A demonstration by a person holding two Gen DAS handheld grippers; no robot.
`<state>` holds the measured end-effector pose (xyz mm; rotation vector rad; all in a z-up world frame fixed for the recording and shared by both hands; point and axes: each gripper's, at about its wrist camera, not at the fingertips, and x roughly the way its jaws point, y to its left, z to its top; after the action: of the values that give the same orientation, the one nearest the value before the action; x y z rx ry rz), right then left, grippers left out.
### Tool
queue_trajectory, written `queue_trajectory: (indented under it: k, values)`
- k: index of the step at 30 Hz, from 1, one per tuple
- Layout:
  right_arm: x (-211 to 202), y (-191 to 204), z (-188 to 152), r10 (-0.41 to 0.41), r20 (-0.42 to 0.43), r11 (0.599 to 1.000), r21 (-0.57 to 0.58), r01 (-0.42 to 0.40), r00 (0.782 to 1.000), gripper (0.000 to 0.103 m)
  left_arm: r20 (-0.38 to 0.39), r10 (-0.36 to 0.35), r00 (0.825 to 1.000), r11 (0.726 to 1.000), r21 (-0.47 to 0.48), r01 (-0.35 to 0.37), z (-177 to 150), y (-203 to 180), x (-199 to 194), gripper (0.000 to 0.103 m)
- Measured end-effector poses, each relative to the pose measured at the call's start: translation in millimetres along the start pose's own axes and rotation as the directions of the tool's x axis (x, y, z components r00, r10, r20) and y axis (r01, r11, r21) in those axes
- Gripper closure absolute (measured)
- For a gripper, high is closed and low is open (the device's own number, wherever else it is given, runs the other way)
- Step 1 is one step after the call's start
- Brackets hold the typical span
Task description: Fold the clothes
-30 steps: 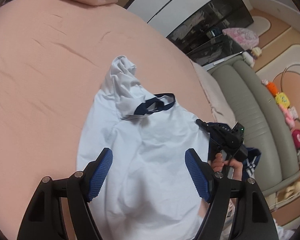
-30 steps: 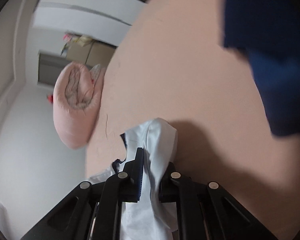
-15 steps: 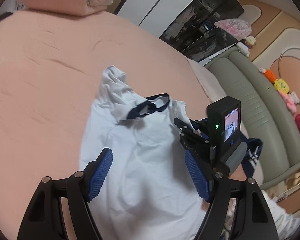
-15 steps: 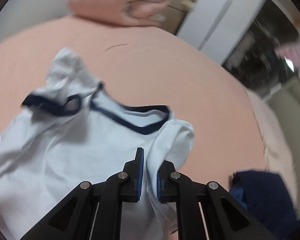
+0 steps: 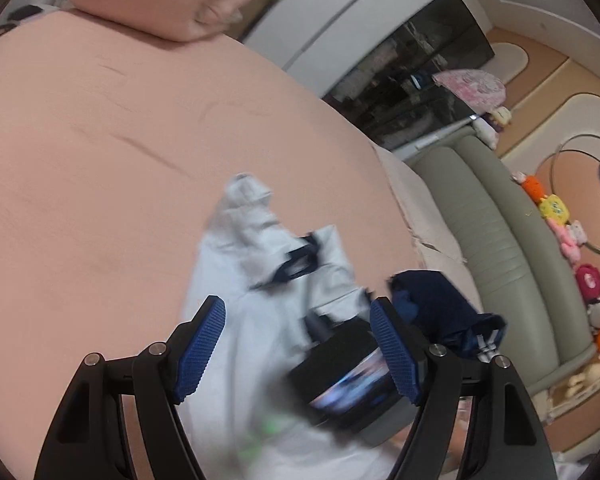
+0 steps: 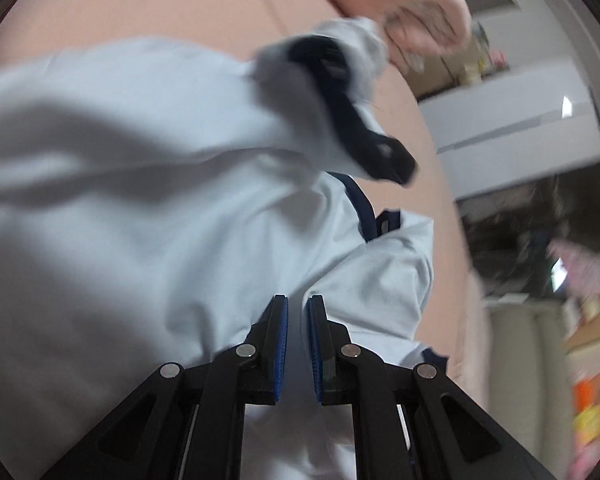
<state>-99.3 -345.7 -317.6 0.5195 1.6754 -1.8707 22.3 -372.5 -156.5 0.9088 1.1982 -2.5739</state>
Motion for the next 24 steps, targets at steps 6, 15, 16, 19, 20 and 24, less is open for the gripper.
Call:
queue_trajectory:
  k: [6,15,16,19,20,24]
  values:
    - [3,23,-1,-0.123,-0.021,0.985,-0.127,0.119,0.992,0.094,-0.173,0.142,0.975,0.946,0.314,-0.082,41,-102,70,0.029]
    - [-5,16,-13,-0.164,0.016,0.972,-0.166,0.164,0.986,0.094,-0.356,0.398,0.845,0.821,0.549,-0.155,28,-168,145,0.029]
    - [-10,13,-14,-0.166,0.024,0.971,-0.173,0.168,0.986,0.091,-0.355,0.410,0.840,0.815,0.555,-0.164,28,-170,147,0.029]
    - [-36,-5,-32,-0.144,0.085,0.981,-0.122,0.154,0.986,0.037,-0.350,0.377,0.857,0.845,0.510,-0.163,39,-171,137,0.029]
    - [-47,-11,-38,-0.137,0.114,0.985,-0.093,0.148,0.984,0.021,-0.351,0.358,0.865,0.859,0.488,-0.157,44,-171,133,0.029]
    - [-96,-38,-68,-0.100,0.192,0.995,0.047,0.092,0.976,0.021,-0.336,0.390,0.857,0.843,0.505,-0.186,51,-176,140,0.029]
